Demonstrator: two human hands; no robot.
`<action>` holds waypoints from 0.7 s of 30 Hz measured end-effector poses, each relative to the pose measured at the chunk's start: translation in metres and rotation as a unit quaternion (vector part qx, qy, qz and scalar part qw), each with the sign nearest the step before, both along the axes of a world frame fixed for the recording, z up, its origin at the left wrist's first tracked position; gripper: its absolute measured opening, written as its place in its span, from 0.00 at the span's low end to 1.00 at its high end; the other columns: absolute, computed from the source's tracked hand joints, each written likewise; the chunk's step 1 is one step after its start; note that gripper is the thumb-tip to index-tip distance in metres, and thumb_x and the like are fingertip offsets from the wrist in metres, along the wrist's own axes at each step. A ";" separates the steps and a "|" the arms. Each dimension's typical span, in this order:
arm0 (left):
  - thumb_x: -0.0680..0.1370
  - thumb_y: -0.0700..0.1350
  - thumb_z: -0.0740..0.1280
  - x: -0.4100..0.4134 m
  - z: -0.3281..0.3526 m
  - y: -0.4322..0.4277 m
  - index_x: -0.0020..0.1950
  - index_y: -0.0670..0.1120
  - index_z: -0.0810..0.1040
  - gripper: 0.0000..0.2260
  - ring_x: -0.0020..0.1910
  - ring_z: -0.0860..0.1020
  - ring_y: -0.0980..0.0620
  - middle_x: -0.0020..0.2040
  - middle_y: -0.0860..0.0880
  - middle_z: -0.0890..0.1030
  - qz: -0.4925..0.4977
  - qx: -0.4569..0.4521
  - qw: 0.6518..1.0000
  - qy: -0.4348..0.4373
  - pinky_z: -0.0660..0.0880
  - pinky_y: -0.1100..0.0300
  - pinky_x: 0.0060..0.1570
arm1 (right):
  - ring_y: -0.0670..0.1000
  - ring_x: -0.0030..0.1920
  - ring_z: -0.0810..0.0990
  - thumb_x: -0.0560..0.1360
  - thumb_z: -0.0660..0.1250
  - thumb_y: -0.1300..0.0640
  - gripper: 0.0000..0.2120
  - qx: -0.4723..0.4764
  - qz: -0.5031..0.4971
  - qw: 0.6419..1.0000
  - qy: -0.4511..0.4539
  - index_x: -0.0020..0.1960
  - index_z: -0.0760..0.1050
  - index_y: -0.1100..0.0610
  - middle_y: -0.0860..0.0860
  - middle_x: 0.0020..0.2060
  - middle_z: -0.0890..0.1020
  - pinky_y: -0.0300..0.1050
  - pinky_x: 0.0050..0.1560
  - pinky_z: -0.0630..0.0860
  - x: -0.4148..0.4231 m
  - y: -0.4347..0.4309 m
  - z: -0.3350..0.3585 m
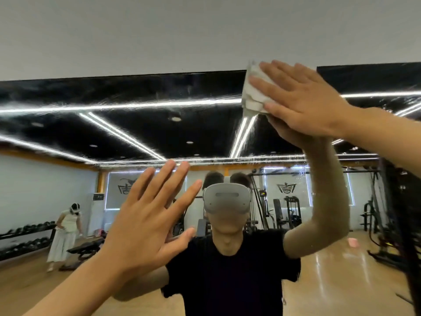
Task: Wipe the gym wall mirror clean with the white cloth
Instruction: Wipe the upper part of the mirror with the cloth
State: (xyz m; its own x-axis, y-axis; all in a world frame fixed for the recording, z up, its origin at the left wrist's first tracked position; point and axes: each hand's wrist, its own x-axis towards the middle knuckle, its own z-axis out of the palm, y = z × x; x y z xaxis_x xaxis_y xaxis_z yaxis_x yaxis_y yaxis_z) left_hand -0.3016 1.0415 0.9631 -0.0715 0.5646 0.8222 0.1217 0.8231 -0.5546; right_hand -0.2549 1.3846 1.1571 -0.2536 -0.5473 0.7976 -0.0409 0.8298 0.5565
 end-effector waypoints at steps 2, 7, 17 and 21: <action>0.80 0.63 0.58 0.000 0.000 0.001 0.86 0.50 0.59 0.36 0.86 0.53 0.40 0.87 0.43 0.53 -0.004 0.004 1.000 0.000 0.55 0.36 0.79 | 0.51 0.85 0.41 0.85 0.37 0.35 0.31 -0.016 -0.014 1.000 -0.006 0.85 0.39 0.40 0.49 0.86 0.44 0.51 0.82 0.37 0.003 0.011 -0.004; 0.81 0.64 0.58 0.000 0.001 0.000 0.86 0.51 0.59 0.36 0.86 0.52 0.42 0.87 0.44 0.53 -0.010 0.006 1.000 0.002 0.53 0.37 0.81 | 0.54 0.85 0.42 0.84 0.38 0.37 0.31 -0.045 0.021 0.999 0.014 0.86 0.41 0.43 0.51 0.86 0.45 0.55 0.82 0.38 -0.005 -0.050 -0.009; 0.82 0.63 0.57 0.002 0.002 -0.004 0.87 0.51 0.56 0.35 0.86 0.50 0.40 0.87 0.42 0.51 0.003 -0.006 1.000 -0.009 0.54 0.37 0.80 | 0.56 0.85 0.45 0.88 0.44 0.43 0.27 0.141 0.075 0.987 0.010 0.86 0.47 0.46 0.53 0.86 0.48 0.58 0.83 0.40 -0.026 -0.183 -0.028; 0.82 0.63 0.56 0.002 0.001 -0.003 0.86 0.49 0.58 0.35 0.86 0.52 0.40 0.87 0.42 0.53 -0.002 -0.008 1.000 0.001 0.54 0.36 0.80 | 0.55 0.85 0.47 0.86 0.41 0.40 0.28 0.126 0.063 0.990 0.003 0.86 0.49 0.44 0.53 0.86 0.51 0.58 0.84 0.41 -0.021 -0.114 -0.045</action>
